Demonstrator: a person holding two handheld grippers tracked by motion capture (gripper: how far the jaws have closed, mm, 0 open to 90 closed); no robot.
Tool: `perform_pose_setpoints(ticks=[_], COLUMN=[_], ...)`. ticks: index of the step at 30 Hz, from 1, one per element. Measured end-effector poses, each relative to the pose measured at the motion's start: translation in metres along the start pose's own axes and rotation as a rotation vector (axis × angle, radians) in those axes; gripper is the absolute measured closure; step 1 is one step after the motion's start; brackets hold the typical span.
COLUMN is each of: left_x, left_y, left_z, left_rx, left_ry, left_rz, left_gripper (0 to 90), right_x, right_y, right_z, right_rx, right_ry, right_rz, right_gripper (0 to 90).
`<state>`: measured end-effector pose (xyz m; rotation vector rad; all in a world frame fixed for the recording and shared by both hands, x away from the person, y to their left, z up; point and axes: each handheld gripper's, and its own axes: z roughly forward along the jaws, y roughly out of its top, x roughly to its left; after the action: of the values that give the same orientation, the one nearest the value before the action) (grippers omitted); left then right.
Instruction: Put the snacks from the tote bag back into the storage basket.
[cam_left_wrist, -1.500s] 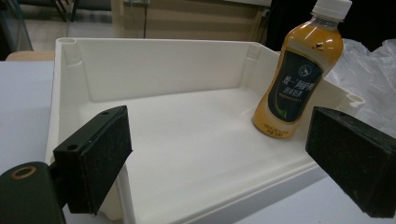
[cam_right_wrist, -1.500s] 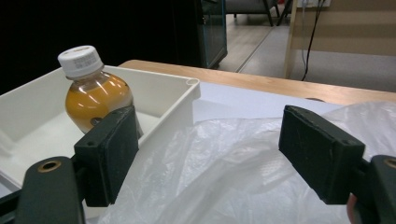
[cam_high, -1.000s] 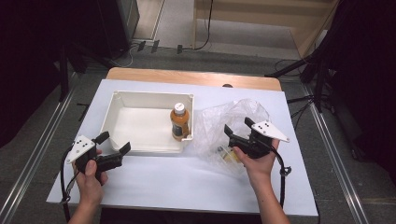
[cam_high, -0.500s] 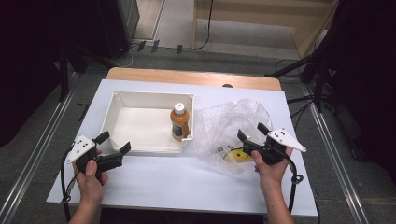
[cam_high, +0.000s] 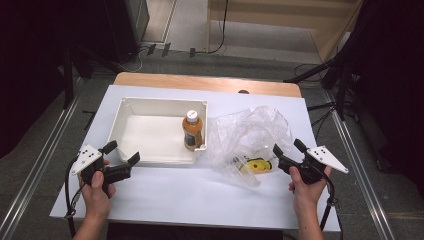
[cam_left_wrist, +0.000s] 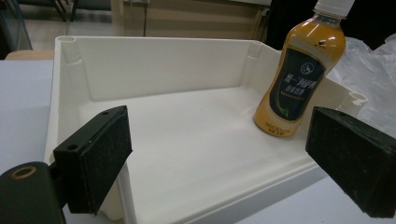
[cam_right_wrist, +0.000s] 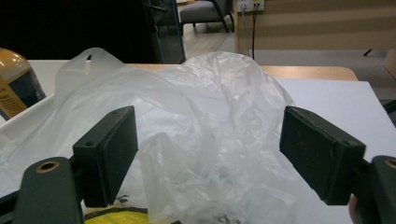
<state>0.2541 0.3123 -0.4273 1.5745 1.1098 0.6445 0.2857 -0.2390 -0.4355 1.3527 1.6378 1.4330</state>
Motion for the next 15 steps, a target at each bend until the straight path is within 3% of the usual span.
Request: perform_pose_setpoints(ticks=[15], left_x=[0.003], left_y=[-0.001], left_z=[-0.001], left_rx=[0.0], left_ry=[0.006], left_rz=[-0.004], left_gripper=[7.3], right_x=[-0.024], right_y=[-0.005], right_z=[-0.014], right_rx=[-0.002], right_ry=[-0.061], right_rz=[0.038], right_gripper=[20.9])
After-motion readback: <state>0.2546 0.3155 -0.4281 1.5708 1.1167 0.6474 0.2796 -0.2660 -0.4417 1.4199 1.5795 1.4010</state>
